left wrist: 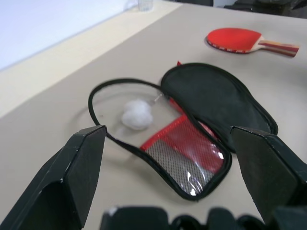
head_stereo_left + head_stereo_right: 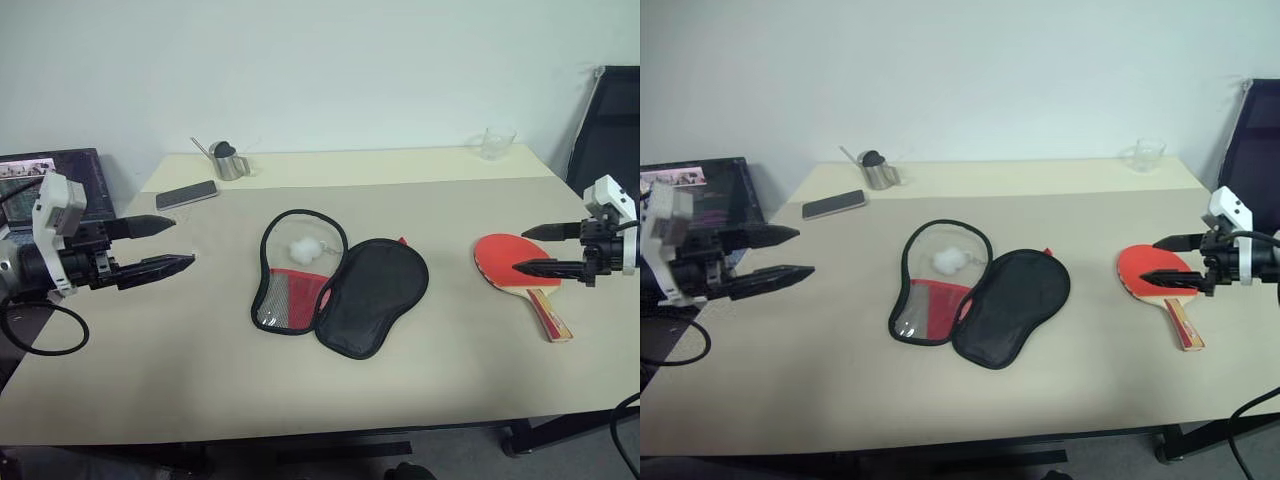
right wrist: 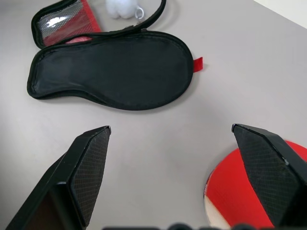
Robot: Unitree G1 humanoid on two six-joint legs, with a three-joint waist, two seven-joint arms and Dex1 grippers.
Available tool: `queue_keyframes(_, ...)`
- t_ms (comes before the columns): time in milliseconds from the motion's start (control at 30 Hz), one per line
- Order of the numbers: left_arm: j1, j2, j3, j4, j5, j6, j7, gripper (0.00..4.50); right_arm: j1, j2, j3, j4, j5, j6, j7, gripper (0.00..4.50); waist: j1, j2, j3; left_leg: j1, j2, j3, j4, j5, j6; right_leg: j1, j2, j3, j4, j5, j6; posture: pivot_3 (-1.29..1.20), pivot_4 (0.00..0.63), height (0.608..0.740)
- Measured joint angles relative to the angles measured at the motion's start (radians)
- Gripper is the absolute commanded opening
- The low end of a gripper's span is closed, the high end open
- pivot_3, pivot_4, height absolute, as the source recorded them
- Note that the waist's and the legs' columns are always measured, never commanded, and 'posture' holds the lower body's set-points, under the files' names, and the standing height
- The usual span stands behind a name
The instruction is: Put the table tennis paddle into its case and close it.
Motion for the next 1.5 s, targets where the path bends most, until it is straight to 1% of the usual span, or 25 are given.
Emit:
queue_keyframes(167, 0.018, -0.008, 0.047, -0.058, -0.022, 0.015, 0.031, 4.5, -0.055, 0.039, 0.008, 0.019, -0.004, -0.015, -0.009, 4.46, -0.001, 0.0, 0.0, 0.0, 0.0, 0.0, 0.0, 0.0, 0.0, 0.0, 0.0, 0.0, 0.0, 0.0, 0.0, 0.0, 0.15, 0.74)
queue_keyframes(267, 0.018, -0.021, 0.05, -0.068, -0.025, 0.016, 0.056, 4.5, -0.071, 0.063, 0.024, 0.017, -0.004, -0.021, -0.011, 4.46, 0.001, 0.0, 0.0, 0.0, 0.0, 0.0, 0.0, 0.0, 0.0, 0.0, 0.0, 0.0, 0.0, 0.0, 0.0, 0.0, 0.15, 0.74)
queue_keyframes(400, -0.005, -0.042, 0.024, -0.039, -0.013, 0.021, 0.089, 4.5, -0.072, 0.076, 0.036, 0.016, -0.004, -0.023, -0.014, 4.46, 0.001, 0.0, 0.0, 0.0, 0.0, 0.0, 0.0, 0.0, 0.0, 0.0, 0.0, 0.0, 0.0, 0.0, 0.0, 0.0, 0.15, 0.74)
queue_keyframes(467, -0.036, -0.063, -0.013, 0.024, -0.003, 0.029, 0.088, 4.5, -0.066, 0.077, 0.034, -0.014, 0.001, -0.019, -0.021, 4.46, 0.002, 0.0, 0.0, 0.0, 0.0, 0.0, 0.0, 0.0, 0.0, 0.0, 0.0, -0.001, 0.0, 0.0, 0.0, 0.0, 0.15, 0.74)
queue_keyframes(633, -0.125, -0.156, -0.128, 0.192, 0.067, 0.033, 0.117, 4.5, -0.004, 0.075, 0.023, -0.118, 0.029, 0.022, -0.04, 4.46, 0.004, 0.0, -0.001, -0.001, -0.001, 0.0, 0.001, 0.0, 0.0, 0.0, 0.0, -0.001, 0.0, 0.0, 0.0, 0.0, 0.15, 0.74)
queue_keyframes(733, -0.178, -0.234, -0.182, 0.278, 0.104, 0.038, 0.136, 4.5, 0.032, 0.069, 0.014, -0.16, 0.042, 0.05, -0.04, 4.46, 0.006, -0.001, -0.001, -0.001, -0.001, 0.0, 0.002, 0.0, 0.0, 0.0, 0.0, -0.001, 0.001, 0.0, 0.0, 0.0, 0.15, 0.74)
queue_keyframes(800, -0.201, -0.287, -0.214, 0.328, 0.124, 0.04, 0.148, 4.5, 0.041, 0.066, 0.011, -0.18, 0.046, 0.07, -0.045, 4.46, 0.006, -0.001, -0.001, -0.001, -0.001, 0.0, 0.003, 0.0, 0.0, 0.0, 0.0, -0.001, 0.002, 0.0, 0.0, 0.0, 0.15, 0.74)
queue_keyframes(900, -0.214, -0.369, -0.261, 0.352, 0.148, 0.067, 0.182, 4.5, 0.047, 0.045, 0.005, -0.193, 0.05, 0.093, -0.043, 4.46, 0.006, -0.001, -0.001, -0.002, -0.001, -0.001, 0.006, 0.0, 0.0, 0.0, 0.0, -0.001, 0.003, 0.0, 0.0, 0.0, 0.15, 0.74)
queue_keyframes(1033, -0.251, -0.463, -0.285, 0.399, 0.173, 0.084, 0.257, 4.5, 0.056, 0.027, -0.002, -0.248, 0.052, 0.131, -0.055, 4.46, 0.005, -0.001, -0.001, -0.002, -0.001, -0.001, 0.013, -0.001, 0.001, 0.0, 0.0, 0.0, 0.009, 0.0, 0.0, 0.0, 0.15, 0.74)
queue_keyframes(1167, -0.276, -0.517, -0.29, 0.471, 0.211, 0.109, 0.338, 4.5, 0.099, -0.029, -0.02, -0.297, 0.081, 0.176, -0.057, 4.46, 0.006, -0.001, -0.001, -0.001, -0.001, -0.001, 0.016, -0.001, 0.001, 0.001, 0.0, 0.0, 0.013, 0.0, 0.0, 0.0, 0.15, 0.74)
queue_keyframes(1267, -0.296, -0.557, -0.297, 0.489, 0.221, 0.117, 0.369, 4.5, 0.116, -0.055, -0.049, -0.303, 0.084, 0.183, -0.06, 4.46, 0.01, -0.002, -0.001, 0.0, -0.001, -0.001, 0.016, -0.001, 0.001, 0.002, -0.001, 0.0, 0.014, 0.0, 0.0, 0.0, 0.15, 0.74)
queue_keyframes(1400, -0.34, -0.625, -0.301, 0.504, 0.237, 0.129, 0.415, 4.5, 0.149, -0.06, -0.066, -0.334, 0.102, 0.194, -0.069, 4.46, 0.023, -0.002, -0.002, 0.0, -0.001, -0.001, 0.016, -0.001, 0.001, 0.002, -0.001, 0.0, 0.013, 0.001, 0.001, 0.0, 0.15, 0.74)
queue_keyframes(1467, -0.346, -0.639, -0.301, 0.504, 0.24, 0.128, 0.421, 4.5, 0.164, -0.063, -0.074, -0.338, 0.111, 0.197, -0.079, 4.46, 0.028, -0.002, -0.002, 0.0, -0.001, -0.001, 0.016, -0.001, 0.001, 0.002, -0.001, 0.0, 0.013, 0.001, 0.001, 0.0, 0.15, 0.74)
queue_keyframes(1500, -0.347, -0.642, -0.3, 0.504, 0.24, 0.129, 0.421, 4.32, 0.168, -0.064, -0.078, -0.339, 0.114, 0.198, -0.081, 4.49, 0.029, -0.002, -0.002, 0.0, -0.001, -0.001, 0.016, -0.001, 0.001, 0.002, -0.001, 0.0, 0.013, 0.001, 0.001, 0.0, 0.15, 0.74)
